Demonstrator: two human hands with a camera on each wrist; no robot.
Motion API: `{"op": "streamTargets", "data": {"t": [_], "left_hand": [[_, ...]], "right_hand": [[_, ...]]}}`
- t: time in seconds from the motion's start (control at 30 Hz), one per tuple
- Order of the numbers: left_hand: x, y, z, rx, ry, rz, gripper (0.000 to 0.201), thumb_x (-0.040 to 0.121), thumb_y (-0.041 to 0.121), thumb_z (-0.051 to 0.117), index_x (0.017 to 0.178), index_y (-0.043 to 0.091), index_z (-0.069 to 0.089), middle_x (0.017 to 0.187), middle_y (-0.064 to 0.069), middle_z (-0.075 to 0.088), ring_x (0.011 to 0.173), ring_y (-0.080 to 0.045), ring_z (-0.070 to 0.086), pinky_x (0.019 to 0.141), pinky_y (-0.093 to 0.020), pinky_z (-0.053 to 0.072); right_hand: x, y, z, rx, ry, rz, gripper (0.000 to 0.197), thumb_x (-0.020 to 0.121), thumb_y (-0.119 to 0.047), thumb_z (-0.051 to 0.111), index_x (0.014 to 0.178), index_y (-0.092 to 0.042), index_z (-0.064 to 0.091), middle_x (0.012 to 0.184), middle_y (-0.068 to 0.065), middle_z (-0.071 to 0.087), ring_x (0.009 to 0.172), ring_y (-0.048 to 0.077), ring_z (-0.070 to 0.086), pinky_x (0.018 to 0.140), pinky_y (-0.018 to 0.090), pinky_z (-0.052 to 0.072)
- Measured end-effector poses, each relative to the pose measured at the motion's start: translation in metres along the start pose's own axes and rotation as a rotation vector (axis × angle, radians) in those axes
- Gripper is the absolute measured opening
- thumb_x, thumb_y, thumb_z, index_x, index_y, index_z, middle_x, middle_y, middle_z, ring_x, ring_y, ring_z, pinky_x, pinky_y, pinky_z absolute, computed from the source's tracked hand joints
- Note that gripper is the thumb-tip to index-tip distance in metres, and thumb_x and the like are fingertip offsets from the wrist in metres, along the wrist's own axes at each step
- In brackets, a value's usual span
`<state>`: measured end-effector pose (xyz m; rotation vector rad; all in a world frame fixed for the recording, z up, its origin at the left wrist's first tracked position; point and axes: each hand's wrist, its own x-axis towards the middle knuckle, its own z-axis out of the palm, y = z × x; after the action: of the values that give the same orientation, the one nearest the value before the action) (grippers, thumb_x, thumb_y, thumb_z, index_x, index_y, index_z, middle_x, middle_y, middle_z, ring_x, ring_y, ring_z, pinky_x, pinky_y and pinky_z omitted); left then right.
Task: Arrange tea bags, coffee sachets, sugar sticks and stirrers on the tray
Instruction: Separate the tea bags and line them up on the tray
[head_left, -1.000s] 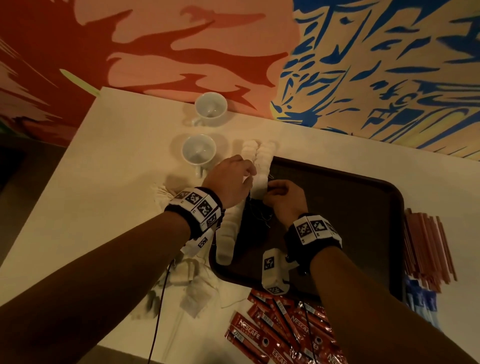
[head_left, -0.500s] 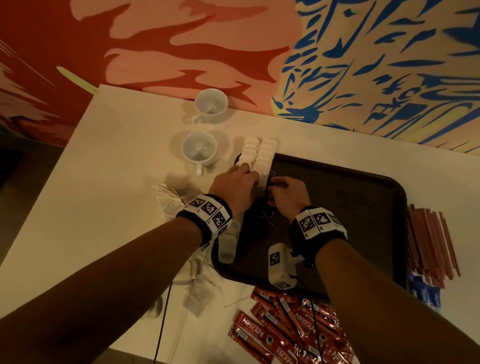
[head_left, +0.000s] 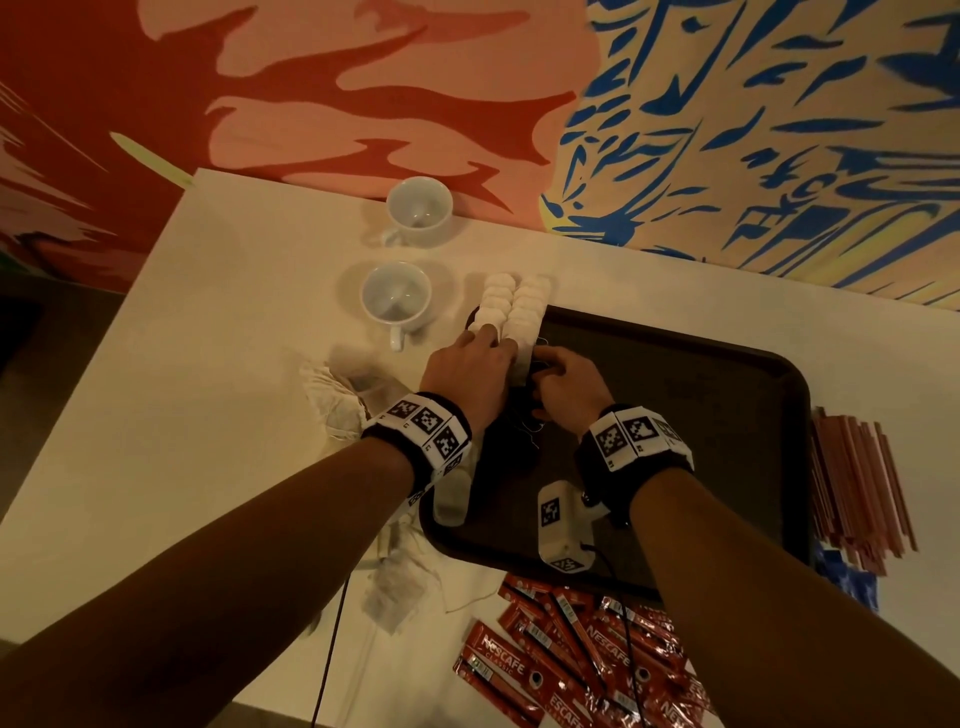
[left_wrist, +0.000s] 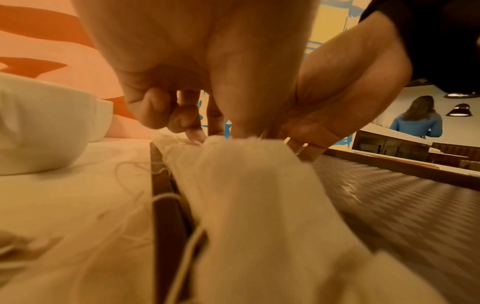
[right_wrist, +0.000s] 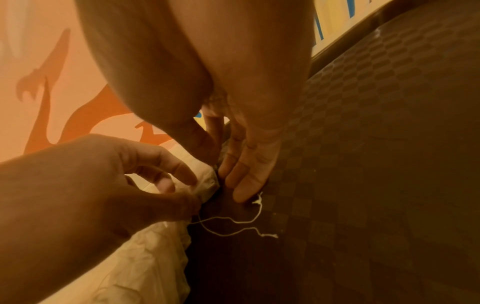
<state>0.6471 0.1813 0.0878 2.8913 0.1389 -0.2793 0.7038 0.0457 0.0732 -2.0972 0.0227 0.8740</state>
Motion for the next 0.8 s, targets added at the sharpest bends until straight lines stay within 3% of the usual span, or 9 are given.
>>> {"op": "streamTargets", "data": {"t": [0.17, 0.27, 0.37, 0.47, 0.57, 0.67, 0.8], "left_hand": [[-0.002, 0.003, 0.0, -0.016, -0.004, -0.028, 0.027, 0.096, 0.024, 0.055, 0.122, 0.02, 0.057, 0.123, -0.005, 0.052, 0.108, -0.025, 0.056, 0.077, -0.04, 0.054], [-0.009, 0.001, -0.009, -0.106, -0.04, -0.052, 0.034, 0.093, 0.025, 0.06, 0.127, 0.025, 0.057, 0.127, -0.002, 0.051, 0.113, -0.024, 0.054, 0.086, -0.042, 0.054], [-0.03, -0.009, -0.035, -0.289, -0.014, -0.098, 0.033, 0.09, 0.028, 0.064, 0.123, 0.03, 0.06, 0.115, 0.005, 0.056, 0.104, -0.017, 0.057, 0.087, -0.038, 0.052], [-0.07, -0.024, -0.065, -0.471, 0.126, -0.16, 0.021, 0.09, 0.027, 0.067, 0.111, 0.031, 0.065, 0.095, 0.012, 0.061, 0.078, 0.0, 0.055, 0.081, -0.028, 0.049], [-0.126, -0.035, -0.089, -0.614, 0.253, -0.287, 0.013, 0.093, 0.022, 0.067, 0.104, 0.027, 0.069, 0.089, 0.009, 0.064, 0.062, 0.001, 0.057, 0.068, -0.014, 0.043], [-0.19, -0.041, -0.099, -0.632, 0.349, -0.405, 0.01, 0.094, 0.019, 0.067, 0.102, 0.025, 0.07, 0.09, 0.007, 0.064, 0.064, -0.011, 0.058, 0.062, -0.006, 0.041], [-0.265, -0.048, -0.083, -0.618, 0.323, -0.578, 0.01, 0.095, 0.023, 0.066, 0.102, 0.028, 0.07, 0.095, 0.007, 0.064, 0.075, -0.01, 0.062, 0.063, -0.008, 0.04]], "right_hand": [[-0.001, -0.003, -0.002, -0.032, -0.026, 0.018, 0.048, 0.097, -0.007, 0.05, 0.143, -0.022, 0.054, 0.138, 0.009, 0.058, 0.115, 0.026, 0.063, 0.097, 0.046, 0.056], [-0.01, -0.006, -0.008, -0.047, -0.052, 0.03, 0.05, 0.097, -0.007, 0.052, 0.144, -0.021, 0.05, 0.14, 0.007, 0.055, 0.109, 0.023, 0.064, 0.094, 0.045, 0.058], [-0.03, -0.012, -0.019, -0.059, -0.038, -0.014, 0.045, 0.097, -0.011, 0.055, 0.14, -0.022, 0.052, 0.135, 0.008, 0.058, 0.11, 0.024, 0.063, 0.096, 0.046, 0.056], [-0.061, -0.016, -0.03, -0.046, -0.043, -0.132, 0.035, 0.097, -0.013, 0.058, 0.131, -0.023, 0.057, 0.124, 0.006, 0.063, 0.111, 0.023, 0.063, 0.098, 0.048, 0.055], [-0.097, -0.015, -0.038, -0.033, -0.086, -0.204, 0.027, 0.098, -0.015, 0.061, 0.122, -0.028, 0.06, 0.122, 0.002, 0.065, 0.109, 0.019, 0.065, 0.098, 0.045, 0.056], [-0.132, -0.005, -0.041, -0.057, -0.158, -0.213, 0.025, 0.099, -0.018, 0.061, 0.121, -0.03, 0.062, 0.122, -0.001, 0.066, 0.109, 0.015, 0.063, 0.098, 0.043, 0.055], [-0.166, 0.011, -0.03, -0.165, -0.283, -0.233, 0.018, 0.098, -0.023, 0.063, 0.112, -0.034, 0.063, 0.116, -0.004, 0.067, 0.104, 0.012, 0.064, 0.097, 0.041, 0.055]]}}
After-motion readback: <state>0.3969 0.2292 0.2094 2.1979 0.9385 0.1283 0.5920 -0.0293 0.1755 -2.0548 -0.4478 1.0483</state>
